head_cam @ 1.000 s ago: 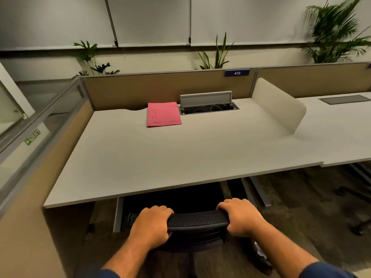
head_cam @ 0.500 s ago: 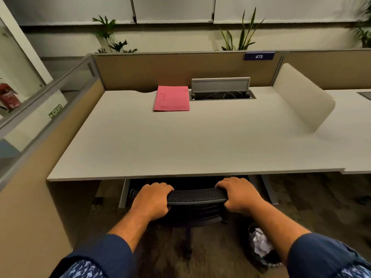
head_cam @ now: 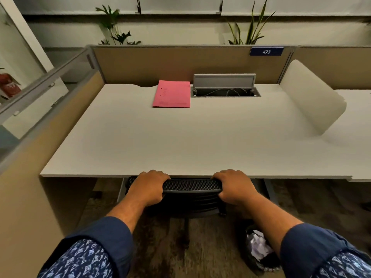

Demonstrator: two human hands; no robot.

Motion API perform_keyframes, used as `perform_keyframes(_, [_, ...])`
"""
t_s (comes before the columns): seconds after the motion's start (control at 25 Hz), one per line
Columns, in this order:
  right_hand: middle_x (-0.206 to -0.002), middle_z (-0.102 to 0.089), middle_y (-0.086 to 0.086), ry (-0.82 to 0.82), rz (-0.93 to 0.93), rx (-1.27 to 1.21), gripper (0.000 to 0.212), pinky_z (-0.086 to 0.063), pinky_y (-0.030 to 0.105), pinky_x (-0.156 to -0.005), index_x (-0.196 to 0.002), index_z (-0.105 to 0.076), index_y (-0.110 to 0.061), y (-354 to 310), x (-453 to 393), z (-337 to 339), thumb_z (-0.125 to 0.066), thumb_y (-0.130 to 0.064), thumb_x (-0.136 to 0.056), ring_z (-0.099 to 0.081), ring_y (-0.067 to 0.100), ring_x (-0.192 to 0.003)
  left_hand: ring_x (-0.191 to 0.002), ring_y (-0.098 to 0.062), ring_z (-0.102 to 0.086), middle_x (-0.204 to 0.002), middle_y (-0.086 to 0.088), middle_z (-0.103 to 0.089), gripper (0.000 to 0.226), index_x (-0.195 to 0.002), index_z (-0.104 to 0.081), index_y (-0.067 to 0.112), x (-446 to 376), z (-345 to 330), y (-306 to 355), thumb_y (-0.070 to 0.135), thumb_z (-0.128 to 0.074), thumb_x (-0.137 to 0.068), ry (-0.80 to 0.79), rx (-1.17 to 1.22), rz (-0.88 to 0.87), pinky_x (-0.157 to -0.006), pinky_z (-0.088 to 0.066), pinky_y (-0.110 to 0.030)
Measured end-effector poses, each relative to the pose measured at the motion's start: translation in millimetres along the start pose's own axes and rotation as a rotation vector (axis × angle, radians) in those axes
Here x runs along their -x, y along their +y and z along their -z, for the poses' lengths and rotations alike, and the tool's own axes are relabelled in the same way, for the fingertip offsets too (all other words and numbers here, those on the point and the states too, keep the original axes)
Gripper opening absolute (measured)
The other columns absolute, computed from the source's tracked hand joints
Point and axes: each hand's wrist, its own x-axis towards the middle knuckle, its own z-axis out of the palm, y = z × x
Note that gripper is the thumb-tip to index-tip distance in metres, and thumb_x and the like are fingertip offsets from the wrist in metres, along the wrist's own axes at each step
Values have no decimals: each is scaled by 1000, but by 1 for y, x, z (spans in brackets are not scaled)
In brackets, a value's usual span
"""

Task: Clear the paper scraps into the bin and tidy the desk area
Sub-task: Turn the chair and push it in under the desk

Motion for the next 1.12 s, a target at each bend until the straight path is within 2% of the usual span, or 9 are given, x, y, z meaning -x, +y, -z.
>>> perform_keyframes(0.16, [-106, -70, -9, -20, -24, -1, 55, -45, 33, -75, -123, -64, -35, -3, -7, -2, -59, -37, -68, -65, 21, -97, -111, -18, -60, -125, 13, -65, 52, -132, -57, 42, -10, -2, -10, 35, -67, -81, -21, 4, -29, -95, -48, -38])
perform_keyframes(0.28, [-105, -70, -10, -18, -49, 9, 55, -48, 34, -77, -123, -65, -36, -3, -9, 0, -60, -37, -68, -64, 20, -96, -110, -18, -60, -124, 13, -65, 52, -132, -57, 42, -13, -3, -14, 36, -67, -82, -14, 23, -51, -94, -49, -38])
perform_keyframes(0.48, [-110, -71, -11, -36, -55, 17, 58, -52, 35, -84, -126, -63, -37, -8, -10, -1, -59, -37, -69, -64, 18, -100, -118, -20, -59, -133, 10, -63, 63, -143, -53, 37, -13, -7, -19, 37, -66, -82, -7, 3, -66, -102, -48, -39])
perform_keyframes(0.6, [-113, -70, -11, -46, -66, 24, 58, -51, 35, -85, -128, -61, -37, -8, -12, 2, -59, -37, -70, -63, 19, -102, -118, -19, -59, -132, 10, -64, 63, -143, -52, 37, -17, -3, -21, 40, -67, -81, -15, -5, -74, -101, -48, -39])
perform_keyframes(0.84, [-118, -69, -8, -75, -74, 34, 58, -50, 38, -89, -130, -59, -36, -14, -11, 9, -59, -37, -72, -64, 21, -106, -121, -22, -58, -134, 6, -63, 69, -143, -51, 35, -17, 11, -19, 58, -71, -81, -122, 14, -85, -103, -46, -44])
perform_keyframes(0.96, [-116, -69, -6, -86, -75, 15, 57, -50, 40, -92, -130, -59, -35, -19, -9, 21, -61, -46, -74, -64, 22, -105, -122, -24, -60, -136, 4, -63, 75, -144, -52, 33, -17, 25, -16, 63, -73, -78, -138, 20, -75, -103, -47, -46])
perform_keyframes(1.12, [-121, -70, -8, -88, -68, -68, 66, -53, 41, -96, -135, -59, -36, -26, 0, 24, -59, -63, -75, -65, 19, -106, -118, -19, -64, -133, 8, -67, 74, -142, -57, 35, -6, 25, -9, 67, -71, -76, -100, 119, -41, -100, -51, -41])
